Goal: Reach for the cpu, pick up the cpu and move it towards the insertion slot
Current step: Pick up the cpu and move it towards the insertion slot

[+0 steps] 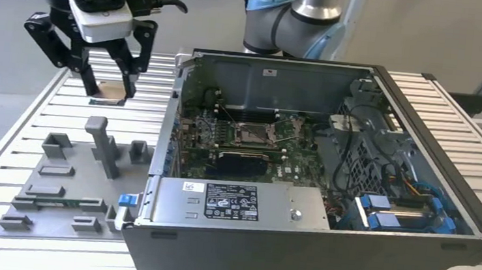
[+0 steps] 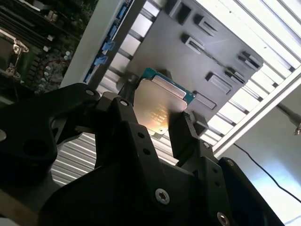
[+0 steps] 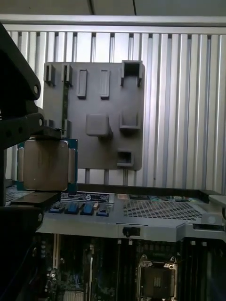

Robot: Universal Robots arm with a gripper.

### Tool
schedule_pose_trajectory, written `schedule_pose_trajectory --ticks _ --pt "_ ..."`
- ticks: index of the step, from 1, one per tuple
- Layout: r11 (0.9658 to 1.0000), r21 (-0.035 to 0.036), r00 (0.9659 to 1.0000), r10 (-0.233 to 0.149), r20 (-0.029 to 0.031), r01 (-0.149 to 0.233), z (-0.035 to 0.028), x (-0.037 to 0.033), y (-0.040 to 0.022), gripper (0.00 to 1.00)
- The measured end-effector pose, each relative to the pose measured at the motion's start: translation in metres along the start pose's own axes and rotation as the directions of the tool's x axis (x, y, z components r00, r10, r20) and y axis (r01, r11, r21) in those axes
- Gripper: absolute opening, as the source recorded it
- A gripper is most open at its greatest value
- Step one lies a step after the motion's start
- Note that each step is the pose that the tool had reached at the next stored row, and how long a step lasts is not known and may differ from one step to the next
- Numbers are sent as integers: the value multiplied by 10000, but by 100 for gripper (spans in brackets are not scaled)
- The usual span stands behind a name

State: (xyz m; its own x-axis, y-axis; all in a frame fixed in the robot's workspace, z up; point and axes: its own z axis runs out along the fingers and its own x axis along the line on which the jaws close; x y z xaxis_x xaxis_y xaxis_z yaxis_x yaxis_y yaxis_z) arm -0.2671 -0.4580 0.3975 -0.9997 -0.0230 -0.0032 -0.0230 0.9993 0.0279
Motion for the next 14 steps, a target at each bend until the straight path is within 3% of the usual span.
schedule_pose_trajectory --ticks 11,12,14 --pt "10000 0 10000 0 -1 0 1 -393 -9 0" --pt "10000 0 10000 -2 -1 2 1 -473 -11 0" --pt "10000 0 10000 0 -2 0 1 -551 -13 0"
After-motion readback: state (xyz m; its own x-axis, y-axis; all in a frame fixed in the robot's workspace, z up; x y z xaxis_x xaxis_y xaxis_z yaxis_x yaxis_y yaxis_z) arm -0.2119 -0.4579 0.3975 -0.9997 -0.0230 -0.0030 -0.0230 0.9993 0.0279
